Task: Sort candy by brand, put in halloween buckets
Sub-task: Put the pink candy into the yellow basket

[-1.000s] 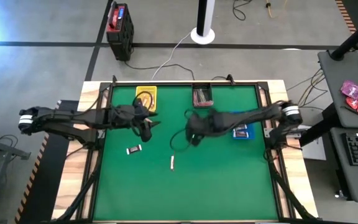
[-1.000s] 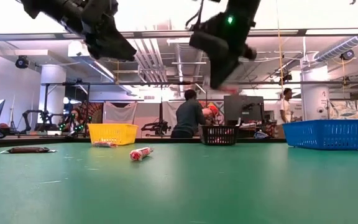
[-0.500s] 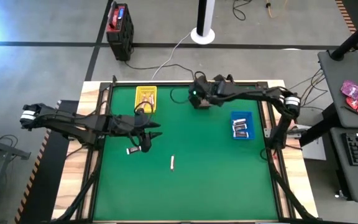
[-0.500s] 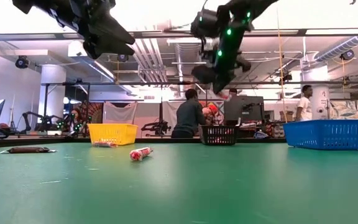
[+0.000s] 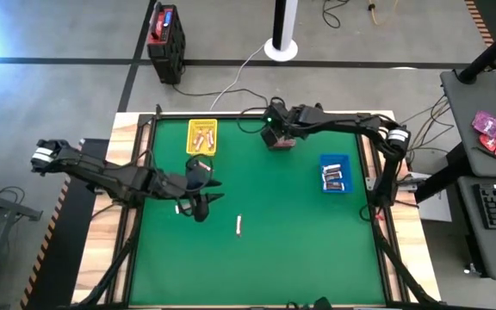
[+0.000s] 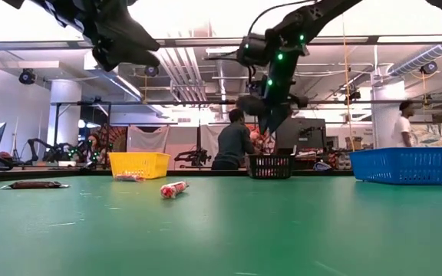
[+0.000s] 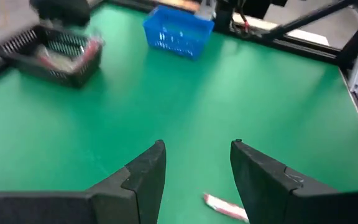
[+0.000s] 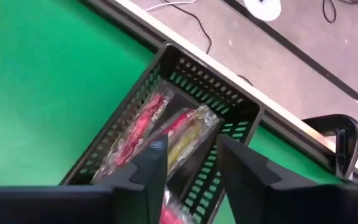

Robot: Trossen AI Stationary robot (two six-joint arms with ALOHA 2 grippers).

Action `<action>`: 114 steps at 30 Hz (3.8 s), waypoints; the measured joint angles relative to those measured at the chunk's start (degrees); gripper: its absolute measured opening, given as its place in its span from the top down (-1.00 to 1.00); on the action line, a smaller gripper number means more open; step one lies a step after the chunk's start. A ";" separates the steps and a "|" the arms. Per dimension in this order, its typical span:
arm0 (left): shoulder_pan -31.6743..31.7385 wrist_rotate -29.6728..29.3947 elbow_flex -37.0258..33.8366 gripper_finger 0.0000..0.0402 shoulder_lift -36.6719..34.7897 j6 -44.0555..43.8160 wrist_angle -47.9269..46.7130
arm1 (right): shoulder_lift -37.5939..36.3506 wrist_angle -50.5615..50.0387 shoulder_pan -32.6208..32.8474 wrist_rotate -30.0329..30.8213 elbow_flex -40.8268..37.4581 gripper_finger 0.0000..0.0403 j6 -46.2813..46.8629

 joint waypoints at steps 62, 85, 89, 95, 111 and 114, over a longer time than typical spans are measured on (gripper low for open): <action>-4.95 3.43 39.02 0.92 55.60 -33.23 -35.45 | -22.86 -2.13 29.54 9.49 -17.87 0.07 10.58; 9.96 -13.17 29.09 0.94 18.27 -13.08 -46.58 | -22.86 2.56 29.54 9.07 -21.31 0.07 10.54; 20.52 -11.57 23.57 0.94 12.75 -6.45 -41.69 | -22.84 3.94 29.54 9.08 -21.31 0.07 10.05; 36.29 2.18 15.87 0.94 10.51 3.57 -30.21 | -22.84 4.09 29.52 9.09 -21.31 0.07 9.97; 49.72 8.87 13.29 0.75 20.05 10.97 -21.72 | -22.83 4.11 29.54 9.09 -21.31 0.07 10.54; 49.74 5.48 13.29 0.63 20.73 10.88 -21.04 | -22.82 4.10 29.53 9.07 -21.31 0.07 10.57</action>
